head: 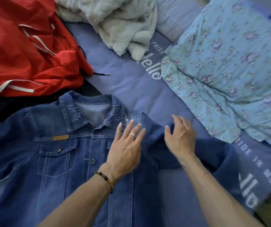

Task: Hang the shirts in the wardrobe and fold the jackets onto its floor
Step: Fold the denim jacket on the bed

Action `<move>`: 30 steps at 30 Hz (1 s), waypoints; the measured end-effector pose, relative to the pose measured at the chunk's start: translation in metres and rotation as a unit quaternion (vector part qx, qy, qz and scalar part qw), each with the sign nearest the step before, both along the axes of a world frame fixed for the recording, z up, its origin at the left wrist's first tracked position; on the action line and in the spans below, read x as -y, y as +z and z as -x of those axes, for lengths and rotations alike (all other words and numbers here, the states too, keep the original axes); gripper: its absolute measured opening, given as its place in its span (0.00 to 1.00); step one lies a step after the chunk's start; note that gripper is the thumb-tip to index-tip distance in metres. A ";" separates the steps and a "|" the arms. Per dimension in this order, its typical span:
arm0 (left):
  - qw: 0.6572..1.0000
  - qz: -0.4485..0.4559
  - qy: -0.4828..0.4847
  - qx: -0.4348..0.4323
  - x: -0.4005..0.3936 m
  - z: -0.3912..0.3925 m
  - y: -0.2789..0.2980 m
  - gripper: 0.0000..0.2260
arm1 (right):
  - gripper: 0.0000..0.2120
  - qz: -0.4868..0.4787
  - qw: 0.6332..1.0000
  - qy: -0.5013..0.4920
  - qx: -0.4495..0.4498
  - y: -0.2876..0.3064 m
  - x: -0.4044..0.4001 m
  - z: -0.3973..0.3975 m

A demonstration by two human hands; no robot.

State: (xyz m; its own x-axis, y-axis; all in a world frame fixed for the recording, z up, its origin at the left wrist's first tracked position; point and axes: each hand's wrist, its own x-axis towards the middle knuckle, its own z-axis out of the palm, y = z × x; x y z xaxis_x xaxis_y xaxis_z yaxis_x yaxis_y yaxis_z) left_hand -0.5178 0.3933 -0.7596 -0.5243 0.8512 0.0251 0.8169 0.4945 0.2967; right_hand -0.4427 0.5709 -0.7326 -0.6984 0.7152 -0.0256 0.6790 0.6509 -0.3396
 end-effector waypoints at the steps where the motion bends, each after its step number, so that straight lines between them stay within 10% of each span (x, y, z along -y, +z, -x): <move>1: 0.999 0.029 0.007 0.034 -0.015 -0.009 -0.001 0.27 | 0.32 0.024 0.995 0.005 0.097 0.001 -0.020 -0.009; 3: 0.982 0.064 0.059 0.167 -0.039 -0.018 -0.002 0.30 | 0.40 0.080 0.962 0.049 0.256 0.000 -0.057 -0.022; 6: 0.950 0.089 0.139 0.264 -0.062 -0.019 -0.010 0.40 | 0.15 0.085 0.952 0.108 0.273 0.002 -0.089 -0.043; 16: 0.962 0.221 0.150 0.058 -0.074 -0.035 -0.016 0.48 | 0.32 0.036 0.922 0.094 0.375 0.018 -0.105 -0.101; 21: 0.962 0.090 0.181 0.184 -0.041 -0.070 0.003 0.33 | 0.18 0.094 0.902 0.158 0.390 0.045 -0.073 -0.101; 26: 0.862 -0.072 0.338 0.372 0.054 -0.066 0.035 0.13 | 0.16 0.273 0.912 0.190 0.240 0.089 0.048 -0.038; 30: 0.752 -0.126 0.490 0.421 0.130 -0.061 0.041 0.20 | 0.13 0.426 0.885 0.139 0.129 0.082 0.102 -0.023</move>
